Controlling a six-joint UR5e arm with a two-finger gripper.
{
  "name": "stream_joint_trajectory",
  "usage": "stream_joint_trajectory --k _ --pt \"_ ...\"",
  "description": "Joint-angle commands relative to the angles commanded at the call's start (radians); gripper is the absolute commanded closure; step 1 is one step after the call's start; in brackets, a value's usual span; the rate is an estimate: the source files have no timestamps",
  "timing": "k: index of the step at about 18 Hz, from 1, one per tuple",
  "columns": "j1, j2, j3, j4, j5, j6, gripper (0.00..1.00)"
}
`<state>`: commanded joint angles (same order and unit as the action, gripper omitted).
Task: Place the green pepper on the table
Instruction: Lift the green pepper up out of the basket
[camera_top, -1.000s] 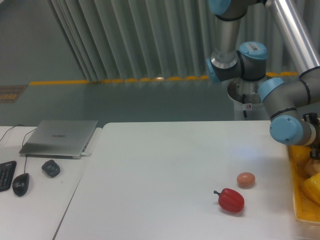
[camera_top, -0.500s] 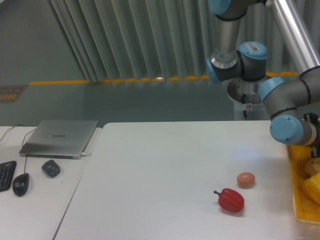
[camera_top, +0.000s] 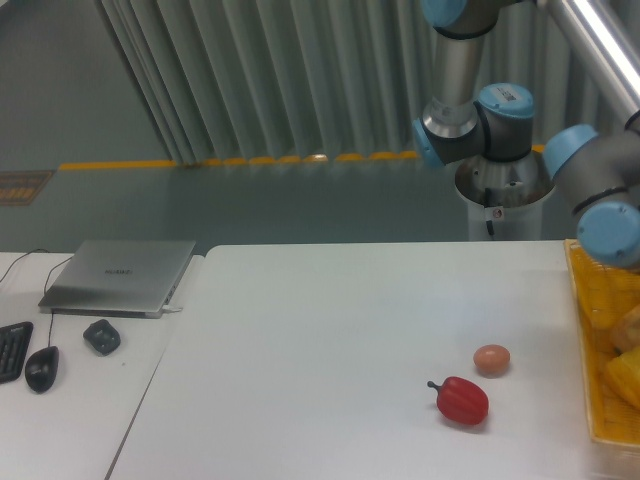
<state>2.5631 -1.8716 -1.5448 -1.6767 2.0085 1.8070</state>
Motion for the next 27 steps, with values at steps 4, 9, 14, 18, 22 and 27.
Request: stream_joint_trajectory --k 4,9,14,18,22,27 --pt "0.017 0.045 0.003 0.008 -0.210 -0.073 0.38" --pt "0.003 0.061 0.025 0.008 -0.351 -0.195 0.37" --pt "0.005 0.100 0.028 0.002 -0.500 -0.264 0.37" --pt "0.002 0.112 0.025 0.006 -0.622 -0.379 0.37" --pt "-0.038 0.115 0.023 0.035 -0.637 -0.481 0.37" --pt "-0.102 0.114 0.015 0.110 -0.640 -0.653 0.37"
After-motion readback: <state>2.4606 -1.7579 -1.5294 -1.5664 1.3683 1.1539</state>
